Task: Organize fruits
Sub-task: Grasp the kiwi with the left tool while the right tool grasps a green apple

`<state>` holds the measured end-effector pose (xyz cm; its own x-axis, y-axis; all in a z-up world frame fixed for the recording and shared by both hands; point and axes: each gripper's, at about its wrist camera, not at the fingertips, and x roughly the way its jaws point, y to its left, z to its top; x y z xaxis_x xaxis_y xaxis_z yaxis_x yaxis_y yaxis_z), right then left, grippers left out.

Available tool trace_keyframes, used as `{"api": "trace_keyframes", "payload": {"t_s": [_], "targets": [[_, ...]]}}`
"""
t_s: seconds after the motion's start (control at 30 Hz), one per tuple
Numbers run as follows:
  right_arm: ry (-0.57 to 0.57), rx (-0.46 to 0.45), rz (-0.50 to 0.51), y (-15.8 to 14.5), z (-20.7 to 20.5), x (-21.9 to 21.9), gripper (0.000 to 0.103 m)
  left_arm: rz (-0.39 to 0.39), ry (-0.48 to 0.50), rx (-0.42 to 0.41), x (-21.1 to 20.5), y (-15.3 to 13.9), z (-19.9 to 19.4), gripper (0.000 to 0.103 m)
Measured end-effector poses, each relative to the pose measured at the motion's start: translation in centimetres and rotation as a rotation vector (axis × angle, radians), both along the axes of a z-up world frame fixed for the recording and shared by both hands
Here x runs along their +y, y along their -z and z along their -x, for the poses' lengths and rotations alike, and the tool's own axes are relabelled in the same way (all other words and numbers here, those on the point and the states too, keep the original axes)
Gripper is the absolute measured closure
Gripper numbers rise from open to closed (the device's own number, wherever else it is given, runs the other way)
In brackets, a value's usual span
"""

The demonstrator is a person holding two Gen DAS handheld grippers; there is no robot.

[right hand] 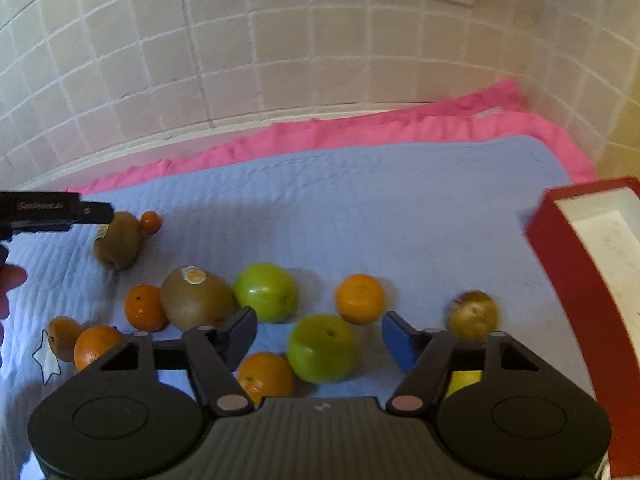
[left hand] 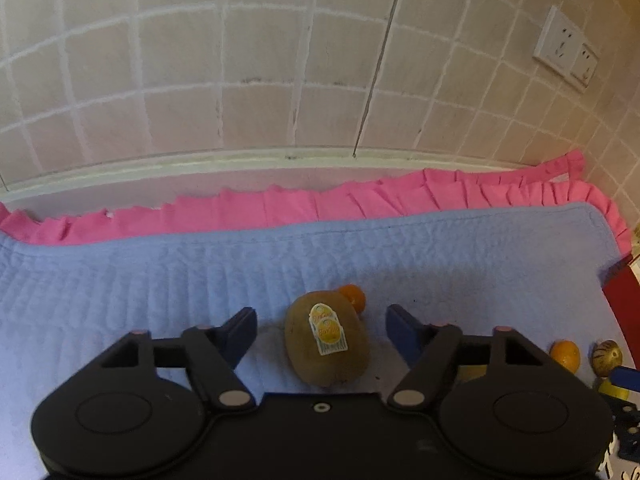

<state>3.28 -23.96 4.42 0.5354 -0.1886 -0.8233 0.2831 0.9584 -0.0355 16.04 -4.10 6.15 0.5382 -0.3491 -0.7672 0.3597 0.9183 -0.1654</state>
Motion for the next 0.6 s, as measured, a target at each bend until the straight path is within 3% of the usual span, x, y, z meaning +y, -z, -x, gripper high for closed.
{"api": "trace_keyframes", "payload": {"t_s": [0.07,0.2,0.27,0.43,0.6], "targets": [[-0.026,0.01,-0.006,0.7,-1.0,0.4,0.04,0.008,-0.002,0.021,-0.1,0.6,-0.6,0.019],[-0.047,0.038,-0.046,1.8,-2.9,0.4,0.048,0.014,-0.02,0.06,-0.1,1.8,-1.8,0.031],[-0.041,0.052,-0.088,2.3,-3.7,0.0,0.052,0.037,-0.026,0.085,0.0,2.2,-2.3,0.032],[-0.018,0.086,-0.161,3.5,-5.6,-0.8,0.052,0.046,-0.005,0.091,-0.4,2.9,-2.8,0.041],[-0.003,0.101,-0.224,4.2,-6.6,-1.4,0.051,0.048,-0.006,0.116,-0.9,3.7,-3.2,0.04]]}}
